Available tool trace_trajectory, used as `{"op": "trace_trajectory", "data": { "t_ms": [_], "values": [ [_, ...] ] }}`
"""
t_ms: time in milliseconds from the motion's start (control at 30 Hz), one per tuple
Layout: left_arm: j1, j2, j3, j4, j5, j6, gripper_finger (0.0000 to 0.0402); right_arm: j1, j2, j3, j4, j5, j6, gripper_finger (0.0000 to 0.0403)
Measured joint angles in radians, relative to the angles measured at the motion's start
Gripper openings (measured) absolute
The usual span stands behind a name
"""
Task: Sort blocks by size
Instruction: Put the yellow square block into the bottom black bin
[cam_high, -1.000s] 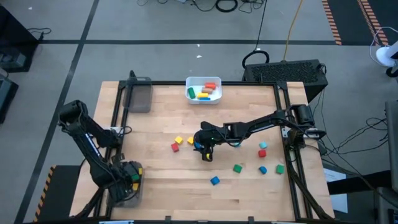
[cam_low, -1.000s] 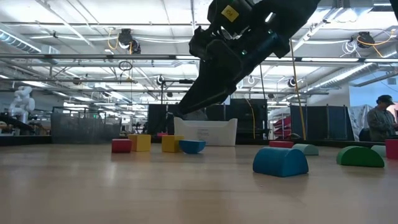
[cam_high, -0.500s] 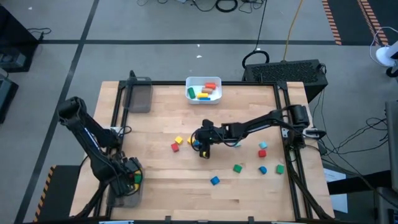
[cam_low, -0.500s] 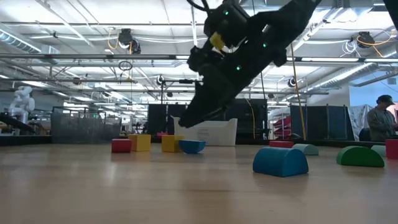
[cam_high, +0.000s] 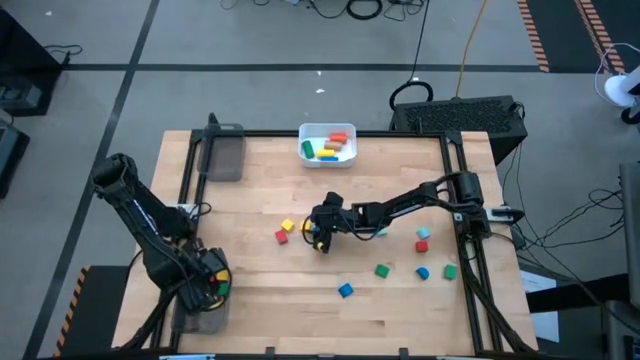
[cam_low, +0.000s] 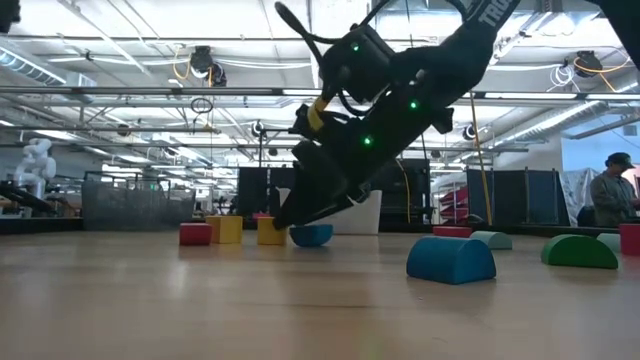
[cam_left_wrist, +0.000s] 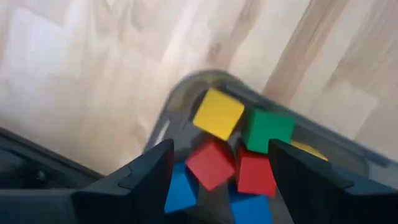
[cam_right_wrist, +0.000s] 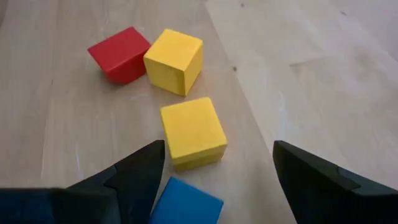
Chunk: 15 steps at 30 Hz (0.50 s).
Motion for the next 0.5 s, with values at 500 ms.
{"op": "trace_trajectory", "data": {
  "t_ms": [500],
  "values": [
    [0.002,0.004,0.081,-0.01,-0.499,0.104,0.0262,-0.006,0.069,0.001,0.11,-0.104,-0.068,0.0263]
  ]
}}
